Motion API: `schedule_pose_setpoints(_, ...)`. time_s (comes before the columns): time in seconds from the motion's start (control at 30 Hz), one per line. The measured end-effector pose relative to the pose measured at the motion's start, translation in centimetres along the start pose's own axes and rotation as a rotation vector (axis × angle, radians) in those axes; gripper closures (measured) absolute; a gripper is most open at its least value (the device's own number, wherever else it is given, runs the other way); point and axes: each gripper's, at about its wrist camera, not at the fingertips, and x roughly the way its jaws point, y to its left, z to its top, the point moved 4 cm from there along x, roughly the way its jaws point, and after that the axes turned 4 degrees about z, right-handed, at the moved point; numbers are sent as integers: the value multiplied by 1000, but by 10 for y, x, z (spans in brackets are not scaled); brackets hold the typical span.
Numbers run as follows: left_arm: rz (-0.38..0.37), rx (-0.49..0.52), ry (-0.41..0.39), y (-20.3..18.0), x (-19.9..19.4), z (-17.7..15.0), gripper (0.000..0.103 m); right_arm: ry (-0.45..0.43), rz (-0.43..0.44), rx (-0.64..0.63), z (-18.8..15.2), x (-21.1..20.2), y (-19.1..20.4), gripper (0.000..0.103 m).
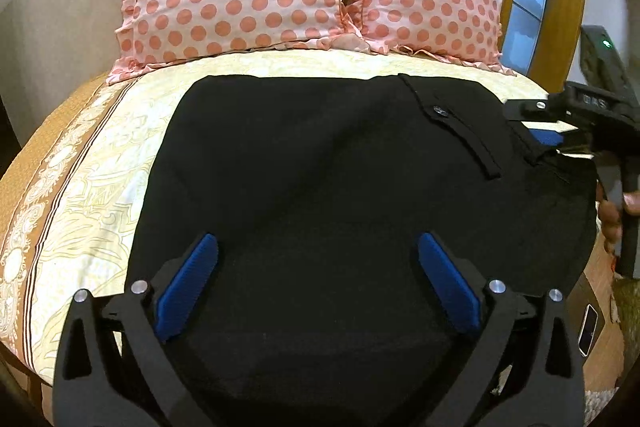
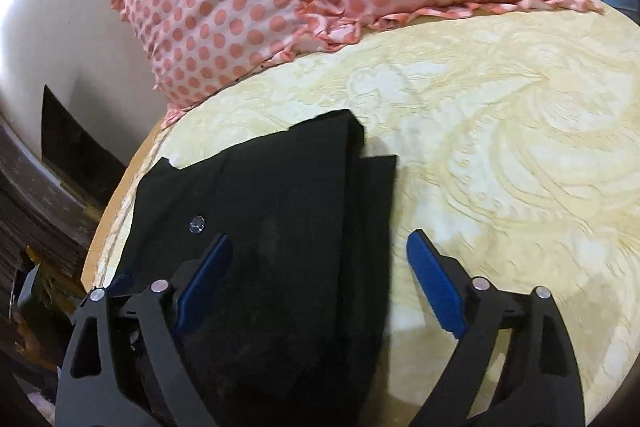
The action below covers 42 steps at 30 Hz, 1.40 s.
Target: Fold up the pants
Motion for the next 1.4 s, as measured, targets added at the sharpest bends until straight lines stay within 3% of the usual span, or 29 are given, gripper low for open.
schedule_pose_setpoints(0.1, -5, 2, -8, 0, 0, -1, 2, 14, -25, -26, 3, 8, 1, 26)
schedule_pose_setpoints(0.23, -10, 2, -15, 0, 0, -2, 2, 25, -28, -26, 6, 12, -4, 27)
schedule_pose_setpoints(0.37, -12, 5, -22, 0, 0, -3, 2, 0, -55, -111, 3, 8, 6, 45)
schedule_pose_setpoints(0.4, -15, 6, -23, 0, 0, -3, 2, -13, -66, -163, 1, 5, 13, 55)
schedule_pose_setpoints(0.5, -63, -10, -8, 3, -6, 1, 2, -18, -86, -225, 0, 4, 21, 55)
schedule_pose_setpoints(0.57, -149, -65, 7, 11, -15, 7, 2, 0, -78, -198, 3, 8, 15, 50)
schedule_pose_setpoints(0.63, -180, -124, 5, 24, -22, 16, 3, 16, -50, -144, 7, 12, 6, 45)
schedule_pose_setpoints(0.73, -154, -211, -33, 60, -31, 36, 3, 34, -18, -103, 9, 18, -2, 40)
schedule_pose_setpoints(0.77, -134, -223, -36, 68, -31, 40, 3, 29, -3, -97, 10, 18, -3, 40)
schedule_pose_setpoints(0.8, -110, -230, -31, 80, -27, 48, 3, 28, 5, -104, 10, 18, -3, 49)
schedule_pose_setpoints(0.83, -89, -235, -16, 88, -22, 52, 3, 22, 13, -120, 9, 16, -1, 54)
schedule_pose_setpoints(0.9, -65, -243, 41, 102, -6, 61, 5, -4, 19, -175, 9, 10, 9, 75)
schedule_pose_setpoints(0.97, -67, -244, 94, 108, 8, 68, 10, -27, 22, -225, 7, 3, 21, 80)
schedule_pose_setpoints(1.13, -83, -177, 211, 98, 43, 83, 19, -40, 29, -255, 7, -1, 27, 82)
schedule_pose_setpoints(1.27, -140, -240, 307, 102, 67, 82, 19, -39, 39, -237, 7, 2, 22, 82)
schedule_pose_setpoints(1.4, -154, -216, 318, 98, 70, 84, 27, -29, 46, -222, 8, 5, 18, 82)
